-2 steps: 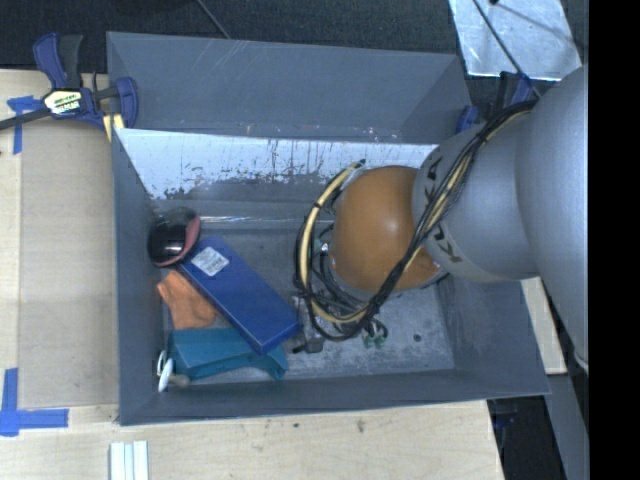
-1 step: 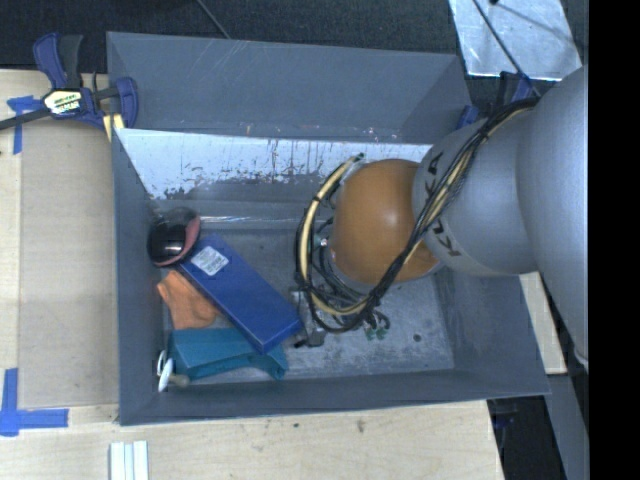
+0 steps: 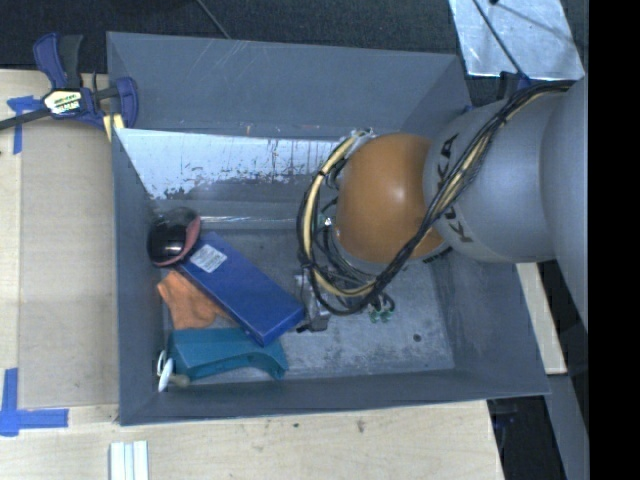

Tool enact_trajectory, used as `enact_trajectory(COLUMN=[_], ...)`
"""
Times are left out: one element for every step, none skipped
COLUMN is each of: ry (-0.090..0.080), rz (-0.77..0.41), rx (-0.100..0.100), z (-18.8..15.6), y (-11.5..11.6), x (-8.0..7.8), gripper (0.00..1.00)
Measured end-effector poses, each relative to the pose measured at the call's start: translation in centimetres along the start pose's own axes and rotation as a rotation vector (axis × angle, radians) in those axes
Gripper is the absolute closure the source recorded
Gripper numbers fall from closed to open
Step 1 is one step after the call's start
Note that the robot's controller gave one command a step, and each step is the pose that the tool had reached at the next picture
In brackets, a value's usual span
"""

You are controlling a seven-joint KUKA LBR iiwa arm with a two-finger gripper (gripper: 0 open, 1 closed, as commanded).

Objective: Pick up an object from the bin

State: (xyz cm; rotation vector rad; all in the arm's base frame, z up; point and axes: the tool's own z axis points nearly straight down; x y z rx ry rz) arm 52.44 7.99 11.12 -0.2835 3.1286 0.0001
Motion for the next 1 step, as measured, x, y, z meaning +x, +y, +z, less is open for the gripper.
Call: enact_trajectory(ry=[-0.001], rz=[0.020], rx=[0.002], z=[0.25], y=[1.18], x=[0.09], gripper=[1.00])
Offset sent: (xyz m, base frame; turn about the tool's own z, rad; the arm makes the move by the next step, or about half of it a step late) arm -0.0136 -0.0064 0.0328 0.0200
